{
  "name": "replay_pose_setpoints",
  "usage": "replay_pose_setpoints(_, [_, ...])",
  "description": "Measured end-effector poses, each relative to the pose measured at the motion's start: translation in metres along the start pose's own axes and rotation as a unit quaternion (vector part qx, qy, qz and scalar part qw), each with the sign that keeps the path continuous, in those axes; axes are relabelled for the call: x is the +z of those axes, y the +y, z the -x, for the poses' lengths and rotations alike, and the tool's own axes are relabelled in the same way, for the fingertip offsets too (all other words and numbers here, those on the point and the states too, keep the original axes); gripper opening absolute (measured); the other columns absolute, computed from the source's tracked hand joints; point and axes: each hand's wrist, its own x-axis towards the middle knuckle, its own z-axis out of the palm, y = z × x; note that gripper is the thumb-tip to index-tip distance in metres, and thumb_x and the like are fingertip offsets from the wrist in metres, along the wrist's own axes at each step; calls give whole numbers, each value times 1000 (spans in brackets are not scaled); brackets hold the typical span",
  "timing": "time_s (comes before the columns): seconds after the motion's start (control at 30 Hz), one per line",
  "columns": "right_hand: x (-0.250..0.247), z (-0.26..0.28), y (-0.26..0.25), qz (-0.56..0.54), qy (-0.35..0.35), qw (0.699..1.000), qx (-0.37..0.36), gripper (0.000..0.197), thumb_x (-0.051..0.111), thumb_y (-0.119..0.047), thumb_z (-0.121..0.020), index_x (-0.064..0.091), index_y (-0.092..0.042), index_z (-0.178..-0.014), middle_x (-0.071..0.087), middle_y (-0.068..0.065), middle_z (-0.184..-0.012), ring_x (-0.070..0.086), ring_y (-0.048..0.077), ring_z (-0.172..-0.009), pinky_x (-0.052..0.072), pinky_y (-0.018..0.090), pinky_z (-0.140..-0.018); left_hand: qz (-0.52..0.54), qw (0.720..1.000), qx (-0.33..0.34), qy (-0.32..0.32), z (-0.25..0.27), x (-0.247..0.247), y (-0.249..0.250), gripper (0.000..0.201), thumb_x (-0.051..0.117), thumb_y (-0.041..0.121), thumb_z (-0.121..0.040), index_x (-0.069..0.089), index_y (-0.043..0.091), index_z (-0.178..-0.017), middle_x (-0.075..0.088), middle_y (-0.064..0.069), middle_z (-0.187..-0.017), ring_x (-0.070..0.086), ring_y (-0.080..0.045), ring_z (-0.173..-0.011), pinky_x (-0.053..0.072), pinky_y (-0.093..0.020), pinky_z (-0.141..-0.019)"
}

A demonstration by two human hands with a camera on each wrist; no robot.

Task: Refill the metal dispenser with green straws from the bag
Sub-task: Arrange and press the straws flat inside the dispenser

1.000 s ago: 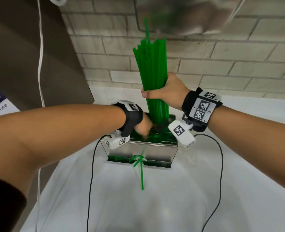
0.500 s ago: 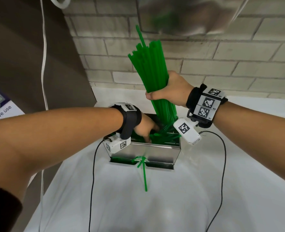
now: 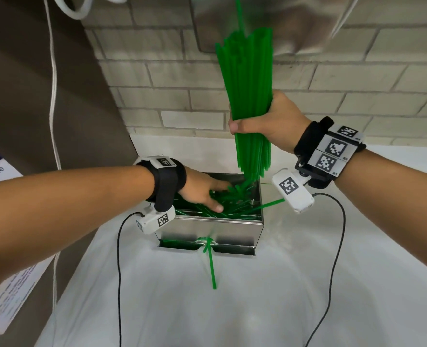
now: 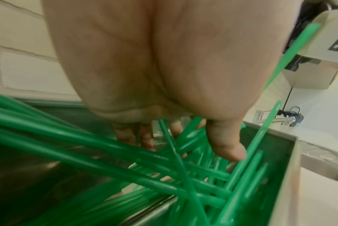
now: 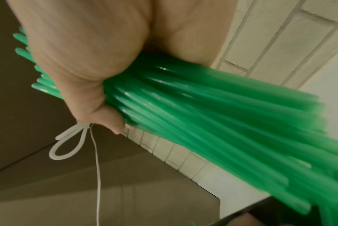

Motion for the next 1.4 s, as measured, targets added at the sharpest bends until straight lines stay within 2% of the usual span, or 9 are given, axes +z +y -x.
replay_pose_setpoints(0.17, [-5,-1,-20,-6,7,1000,-27,60,88,-27,-63,65,2,-111,69,24,-109,69,36,-101,57,52,-91,6,1000,14,6,3,1,8,87,62,55,-94,13,29,-161,29,2,-165,35,-21,-147,27,-24,-108])
replay_pose_setpoints(0.43, [-7,-3,-33,31,24,998,-45,63,87,-34,-60,66,-5,-112,73,14,-106,71,27,-100,57,45,-92,21,997,63,36,-10,2,31,82,70,49,-91,25,26,-156,49,0,-153,51,-21,-133,40,-37,-112])
replay_pose_setpoints(0.63, [-10,-1,-27,39,43,998,-29,51,88,-23,-69,66,-3,-111,72,13,-106,71,25,-98,59,40,-89,6,995,75,57,-9,1,34,69,61,53,-95,37,23,-152,47,7,-143,49,-21,-131,37,-29,-104])
replay_pose_setpoints(0.77, [-12,-2,-27,20,51,998,-19,45,88,-18,-71,66,-4,-108,69,2,-94,70,16,-90,60,31,-84,-5,996,84,40,-5,-5,37,55,60,52,-96,45,24,-141,56,2,-138,55,-19,-120,41,-29,-100])
replay_pose_setpoints(0.87, [-13,-3,-27,10,47,999,-21,43,88,-15,-71,65,-3,-106,67,0,-91,69,14,-87,60,29,-81,-7,996,75,39,4,-9,34,14,56,53,-98,51,41,-102,72,-5,-109,67,-24,-92,54,-45,-97])
replay_pose_setpoints(1.0, [-14,-4,-21,-24,43,999,-23,47,87,-11,-68,63,8,-104,71,22,-94,73,33,-89,60,47,-85,70,984,127,99,23,-19,17,23,50,51,-101,66,36,-98,65,18,-105,66,-21,-105,45,-47,-106])
replay_pose_setpoints(1.2, [-9,-2,-8,-78,30,996,-10,31,81,0,-75,64,4,-100,70,27,-93,72,42,-86,58,55,-85,292,903,242,201,46,-23,-14,14,48,15,-106,57,7,-113,72,-7,-113,62,-25,-122,38,-48,-116])
replay_pose_setpoints(1.33, [-2,-3,1,-101,29,994,6,37,82,-3,-74,64,8,-104,70,22,-89,71,43,-85,58,56,-85,500,771,313,241,60,-19,-23,11,44,6,-102,52,7,-110,67,-20,-111,53,-48,-129,42,-55,-113])
replay_pose_setpoints(1.4, [3,-3,5,-115,28,993,14,34,82,-2,-73,65,4,-102,70,18,-87,72,39,-83,58,57,-85,536,737,319,259,64,-22,-24,12,42,4,-102,52,9,-107,67,-18,-104,53,-50,-128,43,-55,-111])
